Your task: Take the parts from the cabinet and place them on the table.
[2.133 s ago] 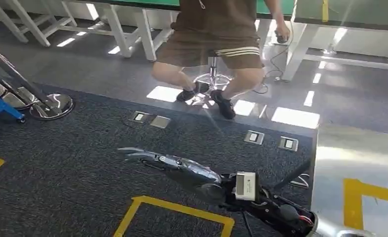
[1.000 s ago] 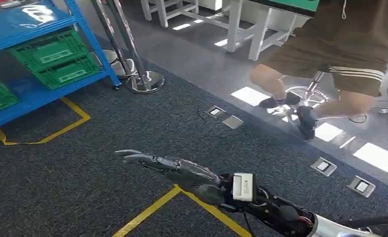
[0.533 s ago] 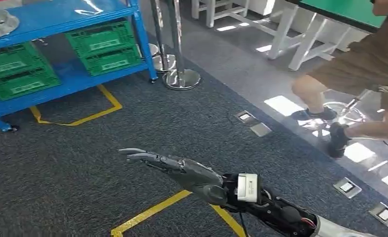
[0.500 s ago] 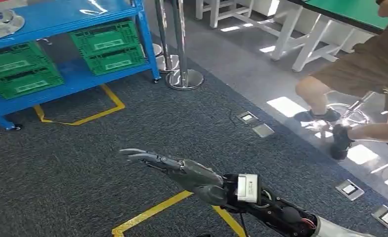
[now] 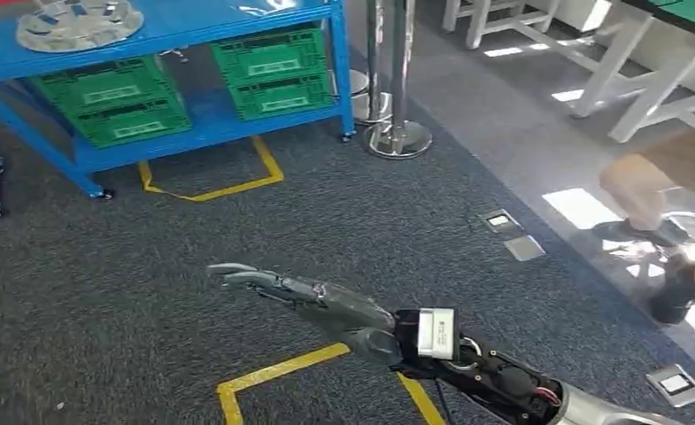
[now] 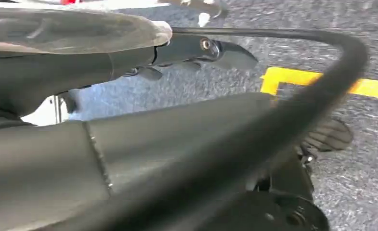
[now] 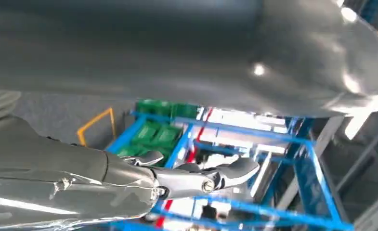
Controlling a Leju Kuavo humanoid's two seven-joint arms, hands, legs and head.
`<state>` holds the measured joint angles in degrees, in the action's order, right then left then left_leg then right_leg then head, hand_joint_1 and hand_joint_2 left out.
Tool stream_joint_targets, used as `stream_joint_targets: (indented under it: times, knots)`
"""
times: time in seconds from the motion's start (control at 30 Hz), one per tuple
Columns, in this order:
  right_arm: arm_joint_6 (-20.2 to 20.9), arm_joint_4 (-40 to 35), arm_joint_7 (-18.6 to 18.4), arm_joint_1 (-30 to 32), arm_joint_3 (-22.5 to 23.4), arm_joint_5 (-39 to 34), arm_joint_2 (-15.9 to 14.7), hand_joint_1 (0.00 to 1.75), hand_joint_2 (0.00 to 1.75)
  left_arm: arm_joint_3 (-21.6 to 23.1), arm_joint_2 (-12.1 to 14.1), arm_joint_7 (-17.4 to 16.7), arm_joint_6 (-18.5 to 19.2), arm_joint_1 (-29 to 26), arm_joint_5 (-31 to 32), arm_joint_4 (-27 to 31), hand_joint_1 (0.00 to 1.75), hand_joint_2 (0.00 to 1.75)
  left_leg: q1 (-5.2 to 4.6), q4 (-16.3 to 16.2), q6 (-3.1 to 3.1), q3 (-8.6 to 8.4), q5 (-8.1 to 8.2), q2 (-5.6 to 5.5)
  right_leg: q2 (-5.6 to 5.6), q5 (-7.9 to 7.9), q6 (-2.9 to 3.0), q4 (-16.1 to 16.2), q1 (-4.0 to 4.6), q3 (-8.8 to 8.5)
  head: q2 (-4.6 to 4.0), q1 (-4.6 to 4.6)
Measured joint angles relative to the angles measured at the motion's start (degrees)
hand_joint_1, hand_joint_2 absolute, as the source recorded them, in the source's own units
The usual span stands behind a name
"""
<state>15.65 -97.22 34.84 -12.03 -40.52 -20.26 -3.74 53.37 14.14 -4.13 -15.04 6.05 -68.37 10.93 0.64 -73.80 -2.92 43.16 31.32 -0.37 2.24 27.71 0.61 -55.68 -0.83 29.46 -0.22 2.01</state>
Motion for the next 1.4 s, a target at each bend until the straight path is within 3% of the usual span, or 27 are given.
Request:
stream_joint_targets:
  times: [0.07, 0.13, 0.17, 0.27, 0.3, 0.33, 0.37, 0.4, 0.43, 0.5, 0.7, 0.73, 0.8, 0.83, 0.87, 0.9, 0.97, 1.0, 1.03, 1.07, 1.13, 1.17, 1.2, 1.27, 1.33, 1.37, 1.4]
  knots:
    - [0.0, 0.0, 0.0, -0.03, -0.02, 0.0, 0.0, 0.0, 0.0, 0.0, -0.04, 0.0, 0.0, -0.15, 0.0, 0.0, 0.0, 0.0, -0.14, 7.01, 0.6, -4.27, -3.74, 0.29, 1.35, 0.03, 0.03, 0.0, 0.27, -0.08, 0.0, -0.02]
    - [-0.02, -0.02, 0.04, -0.25, 0.0, 0.0, 0.0, 0.0, 0.0, 0.0, 0.26, 0.02, -0.02, -0.07, 0.0, 0.0, 0.0, 0.0, -0.92, 18.0, 2.05, -10.77, -6.94, 2.41, 2.11, 0.08, 0.0, 0.01, 0.42, -0.23, 0.0, 0.02]
    - [-0.07, -0.02, 0.07, -0.38, 0.0, -0.02, 0.0, 0.0, 0.0, 0.0, 0.39, 0.07, 0.0, 0.02, 0.0, 0.0, 0.0, 0.0, -1.11, 19.13, 2.29, -11.09, -6.64, 2.79, 2.57, 0.22, -0.25, -0.07, 0.9, 0.11, 0.0, 0.09]
    - [0.22, -0.02, 0.11, -0.45, -0.02, -1.25, 0.0, 0.0, 0.0, -0.02, 0.57, 0.28, 0.0, -0.31, -0.02, 0.0, 0.0, 0.0, -1.46, 19.26, 2.73, -10.85, -6.79, 2.08, 3.22, 0.06, -0.79, 0.21, 0.57, -0.18, 0.0, 0.13]
    - [0.33, -0.02, 0.11, -0.54, 0.02, -1.7, 0.0, 0.0, 0.0, 0.0, 0.61, 0.29, 0.0, -0.42, -0.06, 0.0, 0.0, 0.0, -1.02, 20.08, 3.15, -11.19, -7.13, 1.94, 3.23, 0.14, -1.19, 0.25, 0.93, -0.37, 0.0, 0.2]
    - [0.02, 0.02, 0.02, -0.52, 0.11, -1.99, -0.04, 0.0, 0.0, 0.0, 0.57, 0.33, 0.0, -0.43, -0.24, 0.0, 0.0, 0.0, -1.34, 20.13, 1.99, -11.53, -7.22, 2.09, 1.88, 0.09, -0.74, 0.61, 0.71, 0.16, 0.0, 0.29]
    - [-0.5, 0.0, 0.13, -0.62, 0.33, -2.47, -0.07, 0.0, 0.0, -0.02, 0.46, 0.35, 0.0, -0.44, -0.37, 0.0, 0.0, 0.0, -0.95, 20.22, 1.83, -11.76, -7.13, 1.98, 1.96, 0.62, 0.85, 0.88, 0.92, -0.15, 0.0, 0.5]
    - [-0.94, 0.02, 0.11, -0.45, 0.64, -3.15, -0.13, 0.0, 0.0, -0.02, 0.48, 0.35, -0.02, -0.41, -0.46, 0.0, 0.0, 0.0, -1.11, 20.22, 1.98, -11.93, -6.99, 1.92, 1.95, 0.54, 0.85, 0.95, 0.8, -0.33, 0.0, 0.46]
    - [-1.29, 0.02, 0.13, -0.3, 1.03, -3.82, -0.17, 0.0, 0.0, -0.02, 0.48, 0.35, -0.02, -0.46, -0.61, 0.0, 0.0, 0.0, -1.22, 20.18, 2.24, -11.99, -6.85, 1.88, 1.96, 0.33, 0.14, 1.01, 0.74, -0.51, 0.0, 0.63]
    - [-1.66, 0.04, 0.26, -0.23, 1.75, -4.68, -0.48, 0.0, 0.0, -0.02, 0.44, 0.33, -0.04, -0.51, -0.74, 0.0, 0.0, 0.0, -1.28, 20.09, 2.34, -11.98, -6.78, 1.91, 1.86, 0.13, -0.22, 1.17, 0.64, -0.59, 0.0, 0.66]
    - [-4.37, 0.02, 1.95, 3.15, 7.06, -7.21, -2.31, 0.0, 0.0, -0.02, 0.37, -0.04, -0.07, -0.58, -1.07, 0.0, 0.0, 0.0, -1.36, 19.94, 2.7, -12.0, -6.55, 1.98, 1.77, 0.07, -0.69, 1.38, 0.54, -0.8, 0.0, 0.63]
    - [-4.33, 0.0, 1.99, 3.48, 7.83, -7.23, -2.69, 0.0, 0.0, -0.02, 0.5, -0.04, -0.07, -0.56, -1.05, 0.0, 0.0, 0.0, -1.87, 19.53, 3.19, -11.84, -6.19, 1.98, 1.89, -0.22, -1.32, 2.03, 0.08, -1.65, 0.0, 0.61]
    - [-4.35, -0.35, 1.77, 3.9, 8.94, -7.17, -2.78, 0.0, 0.0, -0.02, 0.77, 0.0, -0.07, -0.58, -1.03, 0.0, 0.0, 0.0, -1.67, 21.19, 4.19, -12.48, -6.24, 1.8, 2.19, 0.05, -2.24, 2.81, 0.3, -2.26, 0.0, 0.35]
    - [-4.37, -0.68, 1.55, 4.17, 9.38, -6.95, -2.91, 0.0, 0.0, -0.02, 0.61, 0.07, -0.02, -0.76, -1.01, 0.0, 0.0, 0.0, -0.69, 22.59, 4.4, -13.69, -6.86, 1.84, 0.94, 0.04, -2.4, 2.36, 0.16, -1.79, 0.0, 0.57]
    - [-4.42, -0.79, 1.42, 4.34, 10.05, -6.73, -3.26, 0.0, 0.0, -0.02, 0.44, 0.33, 0.07, -0.73, -0.83, 0.0, 0.0, 0.0, -0.59, 23.36, 4.61, -14.54, -6.89, 1.65, -0.95, 1.05, -2.51, 0.03, 0.25, -0.94, 0.0, 0.53]
    - [-4.48, -0.94, 1.29, 4.52, 10.58, -6.73, -3.3, 0.0, 0.0, -0.02, 0.44, 0.39, 0.11, -0.61, -0.74, 0.0, 0.0, 0.0, -0.52, 23.49, 4.67, -14.87, -6.88, 1.57, -1.82, 3.11, -2.58, -4.59, 0.24, 1.44, 0.0, 0.7]
    - [-4.66, -0.94, 1.2, 5.43, 11.45, -6.73, -3.52, 0.0, 0.0, -0.02, 0.26, 0.52, 0.15, -0.47, -0.59, 0.0, 0.0, 0.0, -0.32, 23.46, 4.49, -15.41, -6.38, 1.01, -2.09, 6.65, -2.97, -14.89, -0.15, 7.31, 0.0, 0.77]
    - [-4.66, -0.94, 1.18, 5.82, 11.8, -6.73, -3.69, 0.0, 0.0, -0.02, 0.2, 0.52, 0.24, -0.46, -0.5, 0.0, 0.0, 0.0, -0.13, 23.43, 4.18, -15.75, -6.09, 0.68, -2.09, 6.66, -3.17, -17.22, -0.38, 9.01, 0.0, 0.85]
    - [-4.66, -0.94, 1.18, 6.14, 12.15, -6.73, -3.74, 0.0, 0.0, -0.02, 0.04, 0.52, 0.28, -0.5, -0.44, 0.0, 0.0, 0.0, 0.14, 23.41, 3.77, -16.28, -5.73, 0.38, -2.07, 5.1, -3.42, -16.43, -0.61, 9.16, 0.0, 0.85]
    - [-4.66, -0.94, 1.18, 6.34, 12.46, -6.73, -3.78, 0.0, 0.0, -0.02, -0.04, 0.52, 0.28, -0.61, -0.42, 0.0, 0.0, 0.0, 0.58, 23.31, 3.24, -16.99, -5.21, 0.06, -2.07, 2.14, -3.74, -12.81, -0.91, 7.88, 0.0, 0.85]
    - [-4.68, -0.94, 1.18, 6.46, 13.07, -6.71, -4.06, 0.0, 0.0, -0.02, -0.17, 0.52, 0.31, -0.65, -0.35, 0.0, 0.0, 0.0, 1.47, 22.47, 1.94, -18.3, -3.67, -0.38, -2.08, -4.56, -4.97, -1.56, -1.94, 3.17, 0.0, 1.05]
    - [-4.68, -0.87, 1.16, 6.55, 13.29, -6.71, -4.09, 0.0, 0.0, -0.02, 0.42, 0.52, 0.28, -0.58, -0.33, -0.07, 0.0, 0.0, 1.28, 22.07, 1.22, -18.14, -3.05, -0.62, -2.79, -2.53, -5.76, -0.76, -1.67, 2.55, 0.0, 1.51]
    - [-4.66, -1.23, 1.18, 6.73, 13.44, -6.69, -4.09, 0.0, 0.0, 0.0, 0.26, 0.52, 0.37, -0.39, -0.28, -0.02, 0.0, 0.0, 1.1, 21.0, 0.76, -17.78, -2.54, -0.81, -2.83, -2.09, -4.18, -0.03, -1.71, 1.67, 0.0, 1.66]
    - [-4.66, -1.27, 1.11, 7.16, 13.66, -6.67, -4.09, 0.0, 0.0, -0.02, 0.26, 0.52, 0.31, -0.34, -0.26, -0.02, 0.0, 0.0, 1.12, 21.62, 0.43, -17.86, -2.78, -1.03, -2.65, -1.56, -2.94, -0.92, -1.35, 2.19, 0.0, 0.81]
    - [-4.66, -1.46, 1.12, 7.24, 14.05, -6.67, -4.24, 0.0, 0.0, 0.0, 0.26, 0.48, 0.31, -0.37, -0.26, -0.02, 0.0, 0.0, 1.42, 21.27, -0.12, -18.3, -2.04, -0.71, -2.87, -0.95, -1.82, -0.68, -1.4, 1.29, 0.0, 0.77]
    - [-4.53, -1.77, 1.2, 7.24, 14.16, -6.6, -4.24, 0.0, 0.0, 0.0, 0.26, 0.48, 0.31, -0.28, -0.26, -0.02, 0.0, 0.0, 1.4, 18.42, -0.05, -16.87, -1.28, -0.18, -2.77, -0.67, -1.46, -0.56, -1.36, 0.79, 0.0, 0.33]
    - [-4.28, -1.92, 1.18, 7.24, 14.27, -6.49, -4.24, 0.0, 0.0, -0.02, 0.26, 0.33, 0.31, -0.08, -0.26, -0.02, 0.0, 0.0, 1.31, 13.72, -0.02, -13.89, 0.14, 0.08, -2.67, -0.42, -1.23, -0.35, -1.22, 0.4, 0.0, 0.13]
